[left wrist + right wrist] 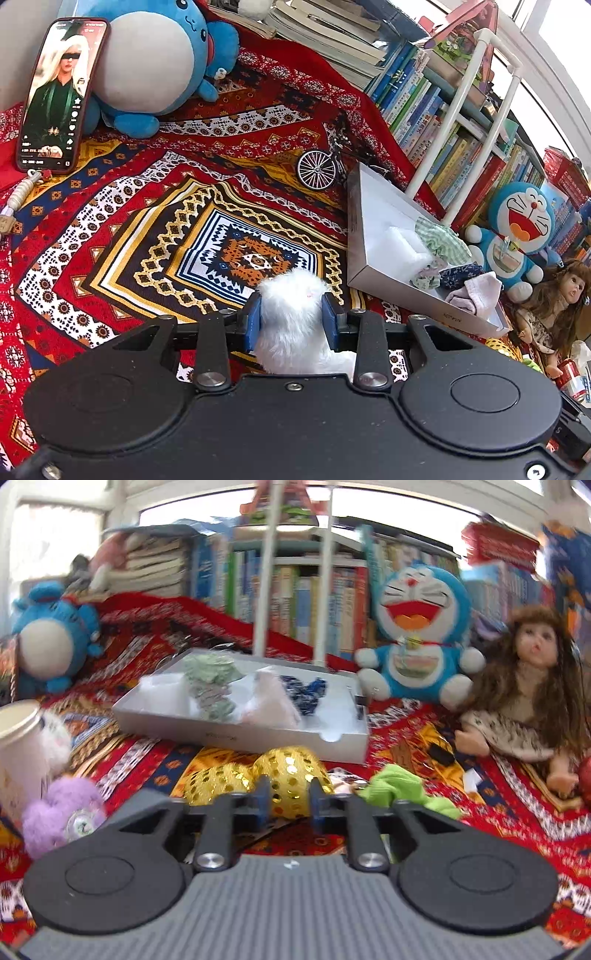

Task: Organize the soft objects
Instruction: 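Lift the white fluffy ball with the left gripper while the right gripper grasps the gold sequin balls, then carry the fluffy ball and gold sequin balls over the white tray and open both grippers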

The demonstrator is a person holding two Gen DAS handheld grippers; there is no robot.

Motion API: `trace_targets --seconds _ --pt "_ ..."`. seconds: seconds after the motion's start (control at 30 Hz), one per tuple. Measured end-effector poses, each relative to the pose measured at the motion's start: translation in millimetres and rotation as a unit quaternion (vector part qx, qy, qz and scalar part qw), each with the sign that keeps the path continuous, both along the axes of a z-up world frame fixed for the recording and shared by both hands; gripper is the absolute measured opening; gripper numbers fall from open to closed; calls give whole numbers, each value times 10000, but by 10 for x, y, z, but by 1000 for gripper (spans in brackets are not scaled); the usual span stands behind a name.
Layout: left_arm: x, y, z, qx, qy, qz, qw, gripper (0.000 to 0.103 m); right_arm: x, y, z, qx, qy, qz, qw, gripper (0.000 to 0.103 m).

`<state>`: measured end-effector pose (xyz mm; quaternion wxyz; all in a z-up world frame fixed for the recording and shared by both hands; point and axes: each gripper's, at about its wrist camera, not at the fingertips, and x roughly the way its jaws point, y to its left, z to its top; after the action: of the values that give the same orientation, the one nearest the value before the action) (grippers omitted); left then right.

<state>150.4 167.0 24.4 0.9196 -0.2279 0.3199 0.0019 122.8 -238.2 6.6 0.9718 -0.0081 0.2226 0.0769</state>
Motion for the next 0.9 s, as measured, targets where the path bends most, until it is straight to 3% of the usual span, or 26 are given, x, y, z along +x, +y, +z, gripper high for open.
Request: trace_targets --seconds 0.03,0.17,0.37,0.43,0.5,0.57,0.6,0.63,0.7,0.9 --pt "0 5 -4 -12 16 13 10000 33 18 -25 -3 73 11 -62 10000 64" --pt "20 16 -31 -15 64 113 9999 36 130 -24 -1 137 132 -84 9998 75" --pt "91 -19 -115 -64 141 85 9998 52 366 31 -28 283 357 -189 9988 79" --pt "126 -7 -168 -230 197 60 9995 62 443 17 -51 486 520 -167 9973 79" --pt "157 44 -238 -573 260 117 9980 64 498 4 -98 681 722 -130 9950 78" --pt "174 84 -272 -745 266 119 9968 62 501 4 -121 778 767 -73 9940 64" --pt "178 90 -270 -758 256 84 9968 53 492 6 -116 781 763 -31 9940 62" --pt "173 103 -268 -868 215 53 9960 36 479 2 -107 807 755 -15 9939 57" --pt "172 145 -252 -1156 207 41 9931 33 462 -21 -81 852 725 -61 9937 46" --pt "153 155 -128 -1010 116 111 9948 31 419 -98 28 1055 624 -51 9924 44"
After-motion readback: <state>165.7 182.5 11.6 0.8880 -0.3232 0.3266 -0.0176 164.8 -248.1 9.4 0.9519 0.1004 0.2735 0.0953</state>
